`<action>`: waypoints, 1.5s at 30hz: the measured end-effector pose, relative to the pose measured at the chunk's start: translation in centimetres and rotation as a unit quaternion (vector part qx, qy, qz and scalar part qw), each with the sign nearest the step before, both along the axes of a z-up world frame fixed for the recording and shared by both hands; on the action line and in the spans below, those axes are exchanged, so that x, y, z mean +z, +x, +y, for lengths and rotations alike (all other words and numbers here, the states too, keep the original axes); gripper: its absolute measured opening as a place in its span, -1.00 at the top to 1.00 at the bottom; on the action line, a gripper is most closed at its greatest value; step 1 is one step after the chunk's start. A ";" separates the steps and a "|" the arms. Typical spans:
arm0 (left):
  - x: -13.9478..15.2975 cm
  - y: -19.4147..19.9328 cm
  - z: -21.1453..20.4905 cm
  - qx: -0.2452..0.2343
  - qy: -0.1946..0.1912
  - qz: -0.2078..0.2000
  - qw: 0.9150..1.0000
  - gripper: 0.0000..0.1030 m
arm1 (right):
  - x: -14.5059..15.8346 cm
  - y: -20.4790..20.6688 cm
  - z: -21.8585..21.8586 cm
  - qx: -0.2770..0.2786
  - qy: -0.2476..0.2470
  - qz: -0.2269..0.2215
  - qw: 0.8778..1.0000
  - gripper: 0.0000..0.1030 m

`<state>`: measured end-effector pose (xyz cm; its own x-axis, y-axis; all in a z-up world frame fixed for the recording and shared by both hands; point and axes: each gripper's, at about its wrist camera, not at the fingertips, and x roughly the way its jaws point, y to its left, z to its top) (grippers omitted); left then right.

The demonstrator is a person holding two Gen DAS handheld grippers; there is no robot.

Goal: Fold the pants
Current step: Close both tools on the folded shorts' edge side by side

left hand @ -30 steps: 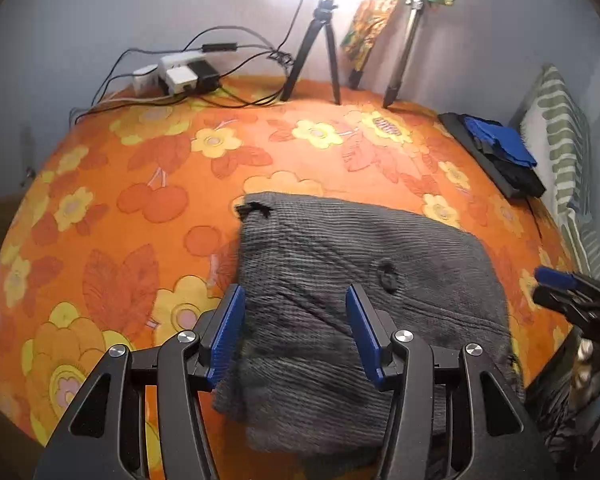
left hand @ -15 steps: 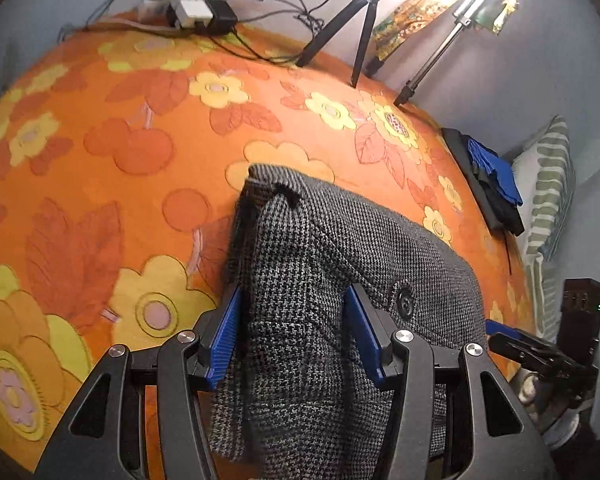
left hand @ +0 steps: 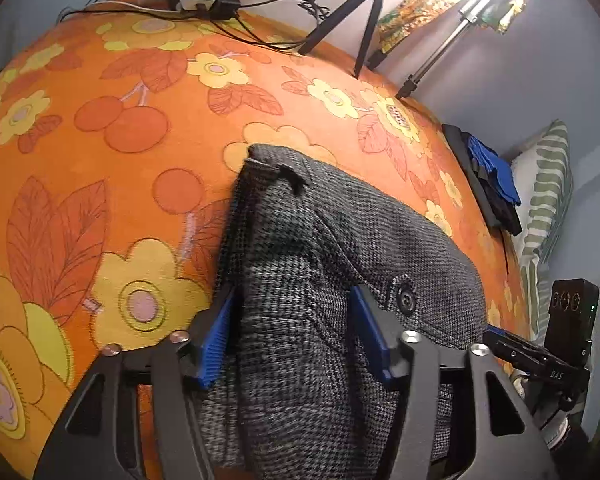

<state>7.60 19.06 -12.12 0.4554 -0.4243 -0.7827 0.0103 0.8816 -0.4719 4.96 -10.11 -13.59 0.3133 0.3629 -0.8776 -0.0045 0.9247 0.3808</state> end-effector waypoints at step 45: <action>-0.8 0.1 3.6 0.022 -0.073 0.030 0.997 -0.34 | 0.1 0.1 -0.6 0.015 0.014 0.016 1.000 -0.30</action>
<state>7.69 22.65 -12.97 0.4292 -0.5172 -0.7404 -0.0589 0.8020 -0.5944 5.10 -10.75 -13.52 0.2732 0.3961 -0.8766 -0.0189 0.9133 0.4068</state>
